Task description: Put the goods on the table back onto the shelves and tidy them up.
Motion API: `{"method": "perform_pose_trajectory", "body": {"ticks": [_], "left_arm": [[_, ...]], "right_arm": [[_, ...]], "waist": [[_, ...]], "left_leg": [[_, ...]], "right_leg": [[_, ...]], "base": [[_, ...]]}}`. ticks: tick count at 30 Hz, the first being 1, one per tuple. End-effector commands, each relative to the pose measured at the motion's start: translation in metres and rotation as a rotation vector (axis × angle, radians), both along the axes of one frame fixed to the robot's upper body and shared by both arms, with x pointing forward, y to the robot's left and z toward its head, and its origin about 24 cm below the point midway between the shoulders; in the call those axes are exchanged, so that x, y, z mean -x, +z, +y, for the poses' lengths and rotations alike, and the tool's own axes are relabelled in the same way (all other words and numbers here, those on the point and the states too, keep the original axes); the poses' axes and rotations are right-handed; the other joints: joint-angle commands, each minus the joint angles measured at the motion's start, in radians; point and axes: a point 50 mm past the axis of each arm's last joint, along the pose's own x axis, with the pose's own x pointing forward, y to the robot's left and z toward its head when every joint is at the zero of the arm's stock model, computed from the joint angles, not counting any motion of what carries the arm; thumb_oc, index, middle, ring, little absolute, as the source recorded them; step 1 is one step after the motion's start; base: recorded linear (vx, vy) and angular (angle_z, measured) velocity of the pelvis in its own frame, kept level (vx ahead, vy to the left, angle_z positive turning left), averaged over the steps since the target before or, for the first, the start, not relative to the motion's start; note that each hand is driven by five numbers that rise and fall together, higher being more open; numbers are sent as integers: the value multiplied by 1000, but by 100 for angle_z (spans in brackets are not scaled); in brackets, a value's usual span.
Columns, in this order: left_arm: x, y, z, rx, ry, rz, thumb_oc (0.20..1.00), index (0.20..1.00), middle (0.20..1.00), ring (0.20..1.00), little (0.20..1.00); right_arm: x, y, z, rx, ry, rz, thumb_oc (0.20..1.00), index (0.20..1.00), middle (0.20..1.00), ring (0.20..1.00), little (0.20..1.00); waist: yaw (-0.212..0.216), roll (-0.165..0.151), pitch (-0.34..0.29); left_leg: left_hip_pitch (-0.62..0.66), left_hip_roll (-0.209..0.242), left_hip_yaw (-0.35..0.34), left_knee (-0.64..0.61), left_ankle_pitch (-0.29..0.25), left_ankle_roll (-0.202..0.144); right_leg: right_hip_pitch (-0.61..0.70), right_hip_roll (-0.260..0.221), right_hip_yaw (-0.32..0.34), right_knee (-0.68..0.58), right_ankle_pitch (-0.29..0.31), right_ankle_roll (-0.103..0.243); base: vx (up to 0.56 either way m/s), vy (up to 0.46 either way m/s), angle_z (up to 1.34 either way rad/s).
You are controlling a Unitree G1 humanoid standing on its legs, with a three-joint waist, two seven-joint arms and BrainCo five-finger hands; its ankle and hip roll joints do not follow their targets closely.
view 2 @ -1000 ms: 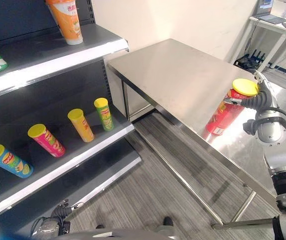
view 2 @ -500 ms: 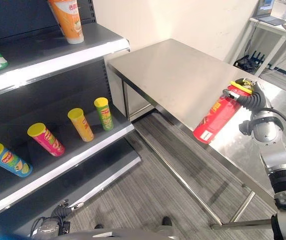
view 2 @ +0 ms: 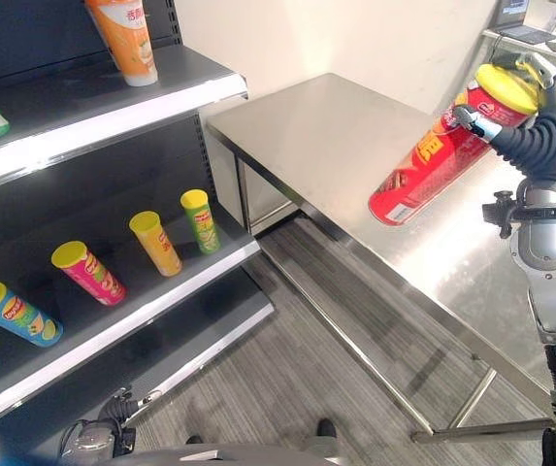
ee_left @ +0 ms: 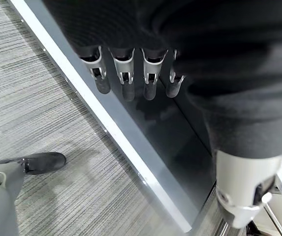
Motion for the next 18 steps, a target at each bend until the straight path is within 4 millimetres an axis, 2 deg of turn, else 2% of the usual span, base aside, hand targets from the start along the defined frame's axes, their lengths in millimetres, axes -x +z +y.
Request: {"method": "perform_pose_trajectory", "body": {"ticks": [1,2,3,8,9,11,12,13,14,16,17,18], "left_arm": [[-34,20,23,-79,9,-108,1000,1000,1000,1000,1000],[-36,21,24,-81,12,-116,1000,1000,1000,1000,1000],[-40,25,29,-89,29,-136,1000,1000,1000,1000,1000],[-50,33,36,-92,67,-184,1000,1000,1000,1000,1000],[-55,35,34,-85,58,-210,1000,1000,1000,1000,1000],[-54,34,32,-81,60,-206,1000,1000,1000,1000,1000],[-50,31,30,-75,69,-196,1000,1000,1000,1000,1000],[-50,31,30,-75,70,-196,1000,1000,1000,1000,1000],[-49,30,30,-76,74,-195,1000,1000,1000,1000,1000],[-47,30,31,-80,82,-193,1000,1000,1000,1000,1000],[-11,4,-4,-25,63,-101,1000,1000,1000,1000,1000],[-4,3,9,-67,58,-43,1000,1000,1000,1000,1000]], "right_arm": [[11,39,16,85,90,-172,200,200,200,200,200],[12,43,21,102,115,-183,200,200,200,200,200],[16,52,34,142,181,-213,200,200,200,200,200],[20,65,58,226,291,-237,200,200,200,200,200],[22,68,58,262,277,-239,200,200,200,200,200],[22,68,59,266,273,-237,200,200,200,200,200],[22,65,62,274,287,-228,200,200,200,200,200],[22,64,62,274,288,-227,200,200,200,200,200],[22,64,62,281,287,-223,200,200,200,200,200],[23,61,61,291,278,-211,200,200,200,200,200],[28,62,56,299,238,-242,200,200,200,200,200],[27,54,54,313,228,-209,200,200,200,200,200]], "waist": [[3,-72,-14],[7,-73,-13],[16,-75,2],[47,-68,38],[42,-68,56],[36,-67,54],[26,-67,52],[26,-66,53],[20,-66,52],[5,-57,44],[8,-57,47],[6,-49,43]], "left_leg": [[32,-1,87,10,-61,3],[26,4,83,10,-54,-1],[-5,22,64,10,-25,-17],[-103,37,-11,10,69,-53],[-162,54,10,10,109,-58],[-159,69,25,10,109,-59],[-134,110,50,10,117,-67],[-132,110,50,10,116,-67],[-118,135,62,11,123,-72],[-84,204,85,16,177,-92],[-46,248,83,23,238,-106],[-35,258,86,28,261,-107]], "right_leg": [[73,34,-17,23,-158,-45],[72,39,-17,24,-161,-48],[61,60,-17,28,-173,-63],[44,106,-51,25,-198,-95],[27,98,-95,25,-201,-101],[19,91,-104,27,-198,-100],[4,65,-115,34,-183,-97],[6,66,-114,35,-185,-97],[-2,50,-123,41,-179,-93],[-20,16,-139,49,-167,-79],[-22,-13,-166,55,-152,-69],[-34,-35,-181,59,-137,-57]], "base": [[-47,-77,3],[-134,-141,3],[-182,-190,5],[-202,-139,40],[-283,-7,99],[-151,80,134],[-43,100,122],[-70,169,78],[-49,142,46],[-114,293,31],[-159,399,49],[-123,304,57]]}}
